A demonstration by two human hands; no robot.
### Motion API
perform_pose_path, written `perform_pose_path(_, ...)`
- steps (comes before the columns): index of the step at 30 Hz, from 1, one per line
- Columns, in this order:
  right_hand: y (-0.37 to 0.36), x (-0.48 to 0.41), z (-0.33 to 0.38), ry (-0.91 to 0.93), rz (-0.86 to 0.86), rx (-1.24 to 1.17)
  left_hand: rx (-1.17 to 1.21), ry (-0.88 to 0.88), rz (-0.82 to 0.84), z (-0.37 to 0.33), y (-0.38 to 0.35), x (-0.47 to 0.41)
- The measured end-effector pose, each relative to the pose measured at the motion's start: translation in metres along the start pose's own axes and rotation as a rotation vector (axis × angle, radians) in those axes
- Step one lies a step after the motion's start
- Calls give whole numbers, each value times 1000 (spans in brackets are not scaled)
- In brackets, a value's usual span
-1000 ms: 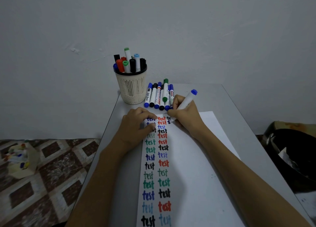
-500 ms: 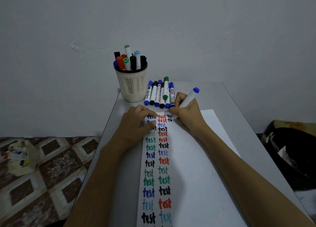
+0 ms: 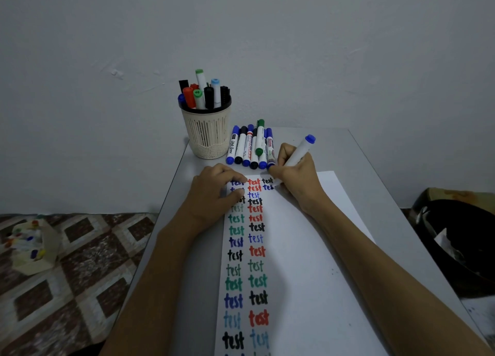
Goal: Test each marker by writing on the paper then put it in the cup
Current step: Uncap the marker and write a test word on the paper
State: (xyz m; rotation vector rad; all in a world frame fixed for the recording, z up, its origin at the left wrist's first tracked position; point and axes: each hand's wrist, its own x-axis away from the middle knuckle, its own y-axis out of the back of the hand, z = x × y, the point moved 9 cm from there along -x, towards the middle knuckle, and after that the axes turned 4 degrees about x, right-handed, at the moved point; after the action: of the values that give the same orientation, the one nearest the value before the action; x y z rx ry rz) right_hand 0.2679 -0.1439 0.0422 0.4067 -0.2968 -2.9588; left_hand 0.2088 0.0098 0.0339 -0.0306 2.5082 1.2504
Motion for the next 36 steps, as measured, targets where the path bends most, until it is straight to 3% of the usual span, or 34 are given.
perform_pose_path(4, 8, 1, 1, -3, -77, -19, -8, -4, -7, 0, 1, -1)
perform_pose_path(14, 3, 2, 5, 6, -45, 0, 90, 28, -29, 2, 2, 0)
perform_pose_path(21, 2, 1, 4, -17, -9, -55, 283, 24, -197, 3, 16, 1)
perform_pose_path(26, 21, 2, -5, -87, -118, -470, 472, 73, -318, 5, 29, 2)
perform_pose_path(31, 6, 2, 1, -157, 59, -810, 642, 103, -237, -2, 21, 3)
perform_pose_path(36, 1, 6, 6, -189, 89, -759, 751, 119, -261, 0, 23, 4)
